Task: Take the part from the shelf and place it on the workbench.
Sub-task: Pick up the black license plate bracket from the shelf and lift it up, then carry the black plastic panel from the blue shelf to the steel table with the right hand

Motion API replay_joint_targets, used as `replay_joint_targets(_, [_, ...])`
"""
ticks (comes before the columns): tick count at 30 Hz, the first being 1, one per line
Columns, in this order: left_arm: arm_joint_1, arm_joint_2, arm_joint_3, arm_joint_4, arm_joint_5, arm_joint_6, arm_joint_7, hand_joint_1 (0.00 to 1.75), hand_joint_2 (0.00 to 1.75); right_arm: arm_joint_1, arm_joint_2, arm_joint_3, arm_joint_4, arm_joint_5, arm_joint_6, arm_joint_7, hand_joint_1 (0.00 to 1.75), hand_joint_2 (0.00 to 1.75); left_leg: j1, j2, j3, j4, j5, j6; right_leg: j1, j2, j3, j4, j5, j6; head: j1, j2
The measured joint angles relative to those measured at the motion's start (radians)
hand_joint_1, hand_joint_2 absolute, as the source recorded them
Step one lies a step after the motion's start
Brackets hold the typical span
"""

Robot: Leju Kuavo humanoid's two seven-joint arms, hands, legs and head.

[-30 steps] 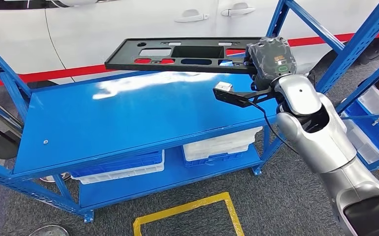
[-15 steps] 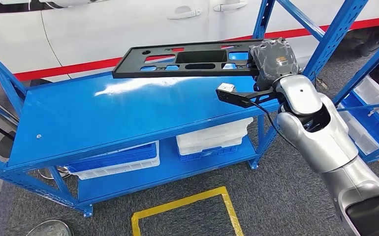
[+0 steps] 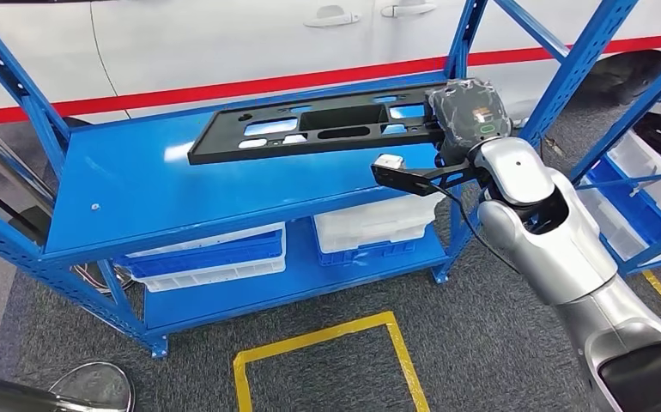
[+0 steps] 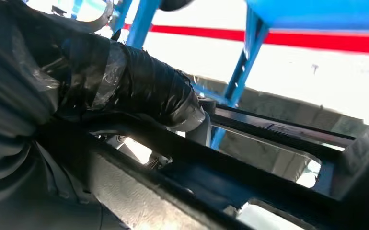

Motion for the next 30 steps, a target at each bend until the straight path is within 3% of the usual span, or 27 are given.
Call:
replay_joint_targets(1, [0.000, 0.000, 0.000, 0.000, 0.000, 0.000, 0.000, 0.00, 1.75, 0.002, 0.000, 0.000, 0.002, 0.000, 0.000, 0.000, 1.75, 1.75, -0.001, 0.000, -0.013, 0.004, 0.007, -0.001, 0.000, 0.000, 0.026, -0.018, 0.019, -0.001, 0.000, 0.000])
replay_joint_targets(3, [-0.001, -0.001, 0.000, 0.000, 0.000, 0.000, 0.000, 0.00, 1.75, 0.004, 0.000, 0.000, 0.004, 0.000, 0.000, 0.000, 1.75, 1.75, -0.002, 0.000, -0.037, 0.015, 0.019, -0.006, 0.002, 0.000, 0.127, -0.145, 0.051, -0.009, 0.000, 0.000])
replay_joint_targets(5, [-0.001, -0.002, 0.000, 0.000, 0.000, 0.000, 0.000, 0.00, 1.75, 0.003, 0.000, 0.000, 0.004, -0.001, -0.001, 0.000, 1.75, 1.75, -0.004, 0.000, -0.048, 0.021, 0.030, -0.015, 0.009, -0.001, 0.206, -0.261, 0.052, -0.020, 0.000, 0.000])
replay_joint_targets(6, [-0.001, -0.002, 0.000, 0.000, 0.000, 0.000, 0.000, 0.00, 1.75, 0.002, 0.001, 0.000, 0.004, -0.001, -0.001, 0.000, 1.75, 1.75, -0.004, 0.000, -0.051, 0.022, 0.036, -0.021, 0.013, -0.001, 0.220, -0.287, 0.047, -0.025, -0.001, 0.000])
replay_joint_targets(8, [0.000, -0.002, 0.000, 0.000, 0.000, 0.000, 0.001, 0.00, 1.75, 0.001, 0.001, 0.000, 0.005, -0.002, -0.001, 0.000, 1.75, 1.75, -0.003, -0.001, -0.056, 0.019, 0.050, -0.033, 0.015, -0.002, 0.214, -0.297, 0.064, -0.037, 0.000, 0.000])
replay_joint_targets(9, [0.001, -0.002, 0.000, 0.000, 0.000, 0.000, 0.001, 0.00, 1.75, -0.001, 0.001, 0.000, 0.005, -0.002, -0.001, 0.000, 1.75, 1.75, -0.002, -0.002, -0.064, 0.024, 0.043, -0.038, 0.012, -0.005, 0.208, -0.303, 0.074, -0.045, 0.000, 0.000])
replay_joint_targets(10, [0.001, -0.002, 0.001, 0.000, 0.000, 0.000, 0.001, 0.00, 1.75, -0.001, 0.001, 0.001, 0.005, -0.002, -0.001, 0.000, 1.75, 1.75, -0.001, -0.003, -0.074, 0.040, 0.021, -0.043, 0.009, -0.007, 0.200, -0.309, 0.087, -0.054, 0.000, 0.000])
replay_joint_targets(11, [0.001, -0.002, 0.001, 0.000, 0.000, 0.000, 0.001, 0.00, 1.75, -0.002, 0.001, 0.001, 0.006, -0.002, -0.001, 0.000, 1.75, 1.75, 0.000, -0.005, -0.090, 0.080, -0.020, -0.047, 0.006, -0.009, 0.189, -0.314, 0.100, -0.060, 0.000, 0.000])
replay_joint_targets(13, [0.000, -0.003, 0.001, 0.000, -0.001, 0.000, 0.001, 0.00, 1.75, -0.002, 0.001, 0.003, 0.007, -0.002, 0.000, 0.000, 1.75, 1.75, 0.006, -0.006, -0.126, 0.204, -0.114, -0.055, 0.007, -0.010, 0.160, -0.314, 0.123, -0.065, 0.000, 0.000])
replay_joint_targets(14, [0.000, -0.003, 0.001, 0.000, -0.001, 0.000, 0.002, 0.00, 1.75, -0.001, 0.001, 0.004, 0.009, -0.002, 0.000, 0.000, 1.75, 1.75, 0.008, -0.005, -0.136, 0.264, -0.141, -0.058, 0.008, -0.010, 0.143, -0.313, 0.135, -0.064, 0.000, 0.000])
replay_joint_targets(15, [0.000, -0.003, 0.001, 0.000, -0.001, 0.000, 0.002, 0.00, 1.75, 0.000, 0.001, 0.005, 0.011, -0.002, 0.000, 0.000, 1.75, 1.75, 0.010, -0.005, -0.134, 0.299, -0.142, -0.061, 0.007, -0.010, 0.126, -0.311, 0.146, -0.062, 0.000, 0.000])
replay_joint_targets(16, [0.000, -0.002, 0.001, 0.000, -0.002, 0.000, 0.002, 0.00, 1.75, 0.000, 0.001, 0.007, 0.013, -0.002, 0.000, 0.000, 1.75, 1.75, 0.011, -0.005, -0.115, 0.299, -0.122, -0.063, 0.007, -0.010, 0.110, -0.308, 0.157, -0.059, -0.001, 0.000])
replay_joint_targets(18, [-0.001, 0.000, 0.001, 0.000, -0.004, 0.001, 0.002, 0.00, 1.75, 0.001, 0.001, 0.008, 0.017, -0.002, 0.000, 0.000, 1.75, 1.75, 0.012, -0.006, -0.030, 0.206, -0.078, -0.062, 0.004, -0.008, 0.078, -0.298, 0.177, -0.050, -0.001, 0.000])
replay_joint_targets(20, [-0.002, 0.002, 0.001, 0.000, -0.008, 0.001, 0.002, 0.00, 1.75, 0.001, 0.001, 0.009, 0.020, -0.002, -0.001, 0.000, 1.75, 1.75, 0.008, -0.009, 0.064, 0.070, -0.087, -0.057, 0.003, -0.007, 0.058, -0.290, 0.193, -0.037, 0.000, 0.000])
replay_joint_targets(21, [-0.003, 0.002, 0.001, 0.000, -0.010, 0.001, 0.002, 0.00, 1.75, 0.001, 0.001, 0.009, 0.022, -0.003, 0.000, -0.001, 1.75, 1.75, 0.006, -0.012, 0.088, 0.027, -0.100, -0.052, 0.003, -0.007, 0.054, -0.289, 0.201, -0.030, 0.000, 0.000])
replay_joint_targets(23, [-0.002, 0.002, 0.001, 0.000, -0.013, 0.002, 0.003, 0.00, 1.75, 0.000, 0.001, 0.013, 0.028, -0.004, 0.000, -0.002, 1.75, 1.75, 0.003, -0.013, 0.087, 0.010, -0.096, -0.038, 0.003, -0.007, 0.053, -0.296, 0.220, -0.017, 0.001, 0.000])
replay_joint_targets(24, [-0.003, 0.002, 0.001, 0.000, -0.014, 0.003, 0.003, 0.00, 1.75, -0.001, 0.001, 0.015, 0.030, -0.004, 0.000, -0.003, 1.75, 1.75, 0.003, -0.011, 0.083, 0.006, -0.086, -0.029, 0.001, -0.006, 0.051, -0.295, 0.218, -0.011, 0.001, 0.000])
replay_joint_targets(25, [-0.004, 0.002, 0.001, 0.000, -0.015, 0.003, 0.003, 0.00, 1.75, -0.001, 0.000, 0.016, 0.033, -0.005, 0.000, -0.004, 1.75, 1.75, 0.004, -0.008, 0.077, 0.003, -0.074, -0.019, 0.000, -0.005, 0.044, -0.281, 0.196, -0.008, 0.001, 0.000])
replay_joint_targets(26, [-0.005, 0.002, 0.001, 0.000, -0.015, 0.004, 0.004, 0.00, 1.75, -0.001, 0.000, 0.017, 0.036, -0.006, -0.001, -0.006, 1.75, 1.75, 0.005, -0.006, 0.067, 0.000, -0.060, -0.010, -0.001, -0.004, 0.032, -0.247, 0.154, -0.005, 0.001, 0.000])
replay_joint_targets(28, [-0.005, 0.003, 0.001, 0.000, -0.015, 0.006, 0.006, 0.00, 1.75, 0.001, 0.000, 0.020, 0.041, -0.007, -0.001, -0.007, 1.75, 1.75, 0.001, -0.003, 0.040, 0.000, -0.035, 0.001, -0.001, -0.003, 0.001, -0.124, 0.047, -0.002, 0.001, 0.000])
replay_joint_targets(29, [-0.004, 0.003, 0.001, 0.000, -0.015, 0.007, 0.007, 0.00, 1.75, 0.004, 0.000, 0.021, 0.045, -0.007, -0.001, -0.007, 1.75, 1.75, -0.002, -0.002, 0.025, 0.002, -0.024, 0.003, -0.001, -0.003, -0.010, -0.060, 0.014, -0.001, 0.001, 0.000])
replay_joint_targets(30, [-0.003, 0.004, 0.001, 0.000, -0.015, 0.007, 0.008, 0.00, 1.75, 0.007, 0.000, 0.024, 0.049, -0.007, -0.001, -0.007, 1.75, 1.75, -0.005, -0.001, 0.009, 0.004, -0.014, 0.004, -0.001, -0.003, -0.009, -0.017, 0.006, -0.002, 0.001, 0.000])
